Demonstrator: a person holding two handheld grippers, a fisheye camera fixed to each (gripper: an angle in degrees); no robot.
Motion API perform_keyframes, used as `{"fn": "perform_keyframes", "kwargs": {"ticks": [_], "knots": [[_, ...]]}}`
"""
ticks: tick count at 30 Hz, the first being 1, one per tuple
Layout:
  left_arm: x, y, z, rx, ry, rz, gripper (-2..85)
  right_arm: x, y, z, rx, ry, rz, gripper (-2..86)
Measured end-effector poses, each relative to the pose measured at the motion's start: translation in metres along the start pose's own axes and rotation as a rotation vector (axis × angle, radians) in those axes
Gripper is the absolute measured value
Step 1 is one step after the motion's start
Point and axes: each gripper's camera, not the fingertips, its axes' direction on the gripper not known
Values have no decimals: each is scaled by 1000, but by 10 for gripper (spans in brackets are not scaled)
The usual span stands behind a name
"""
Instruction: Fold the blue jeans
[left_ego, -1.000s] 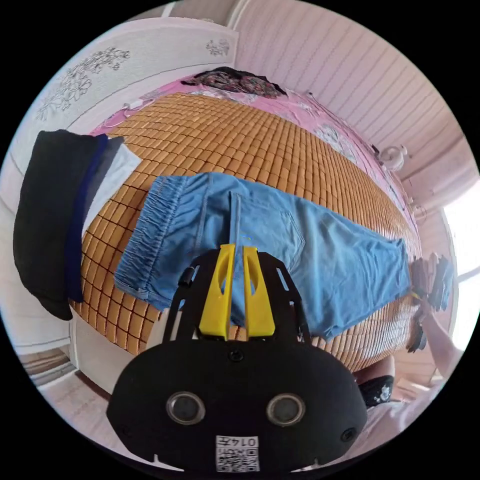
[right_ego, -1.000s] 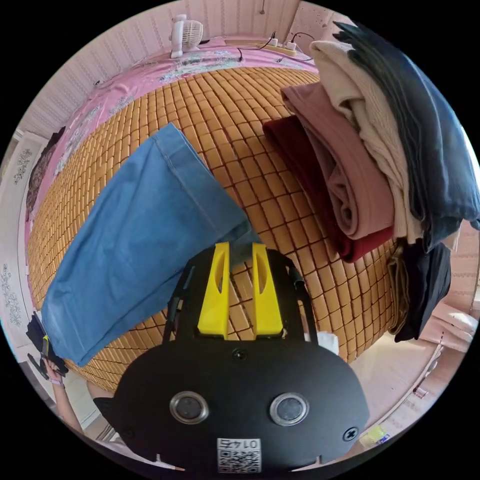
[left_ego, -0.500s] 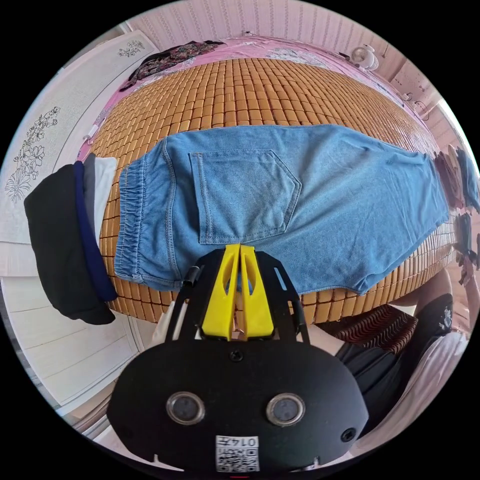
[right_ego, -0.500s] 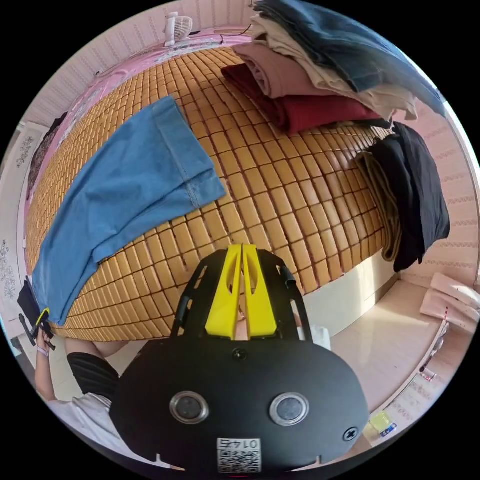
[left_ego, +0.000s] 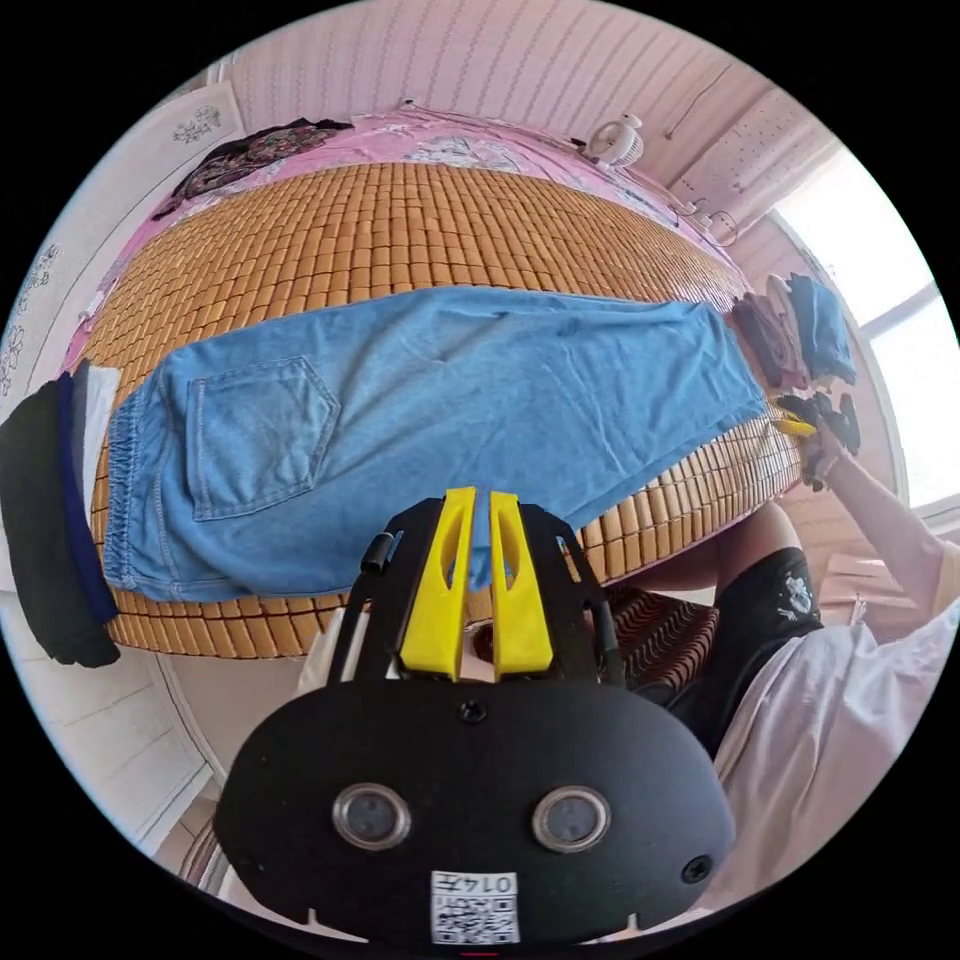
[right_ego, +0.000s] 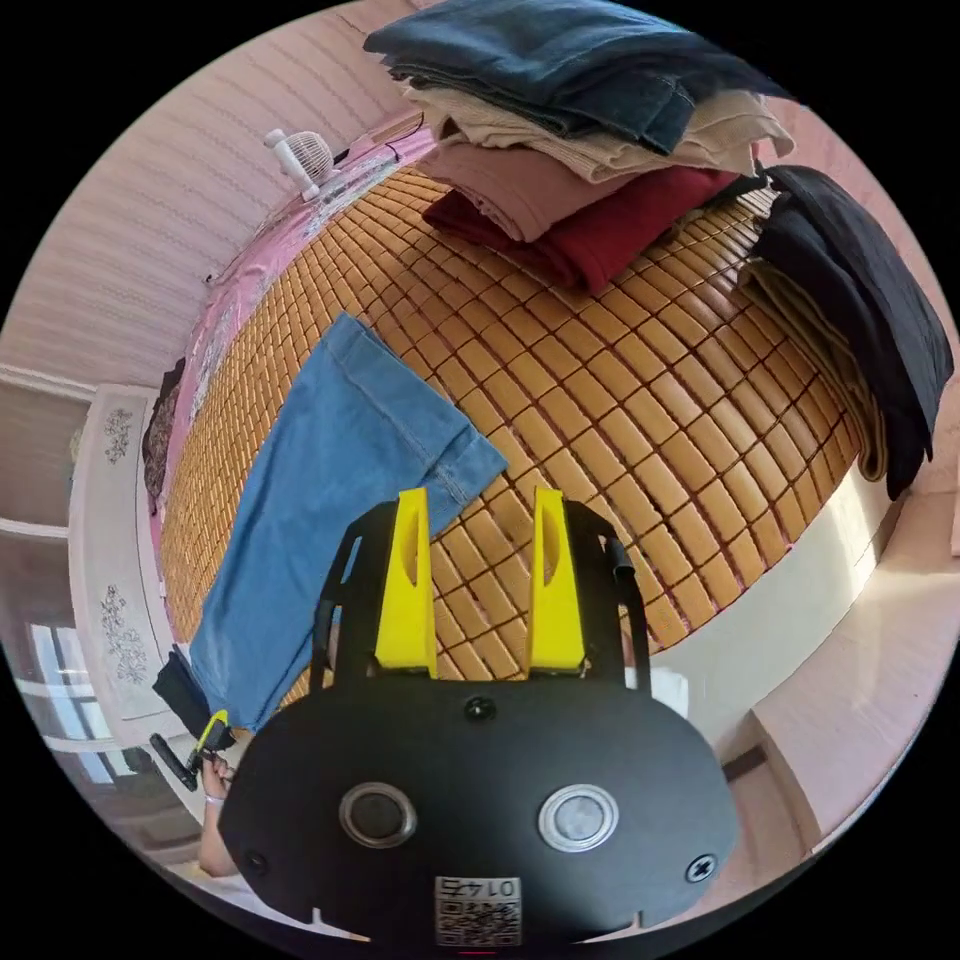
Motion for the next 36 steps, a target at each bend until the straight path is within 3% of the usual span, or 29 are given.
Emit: {"fn": "perform_keyframes", "kwargs": {"ticks": [3, 6, 12, 17, 22, 26, 30, 34, 36], "knots": [[38, -15, 35, -88, 2, 77, 27, 7, -8, 6, -4, 55, 102, 31], [58, -25, 62, -162, -66, 129, 12, 9, -9, 8, -67, 95, 42, -1], [72, -31, 75, -215, -55, 224, -9, 35, 27, -31, 61, -34, -79, -4], [85, -27, 83, -243, -62, 260, -10, 51, 55, -40, 59, -5, -119, -4], [100, 2, 80, -222, -9, 311, -9, 88, 99, -68, 115, -14, -46, 0], [110, 18, 70, -138, 17, 281, -8, 123, 135, -72, 81, 23, 40, 15], [154, 22, 65, -43, 24, 417, 7, 124, 146, -71, 81, -33, 51, 71], [204, 18, 96, -82, -72, 574, 57, 100, 134, -51, 16, -69, 7, 97], [222, 15, 112, -110, -80, 619, 71, 83, 126, -44, -31, 21, -31, 61]]}}
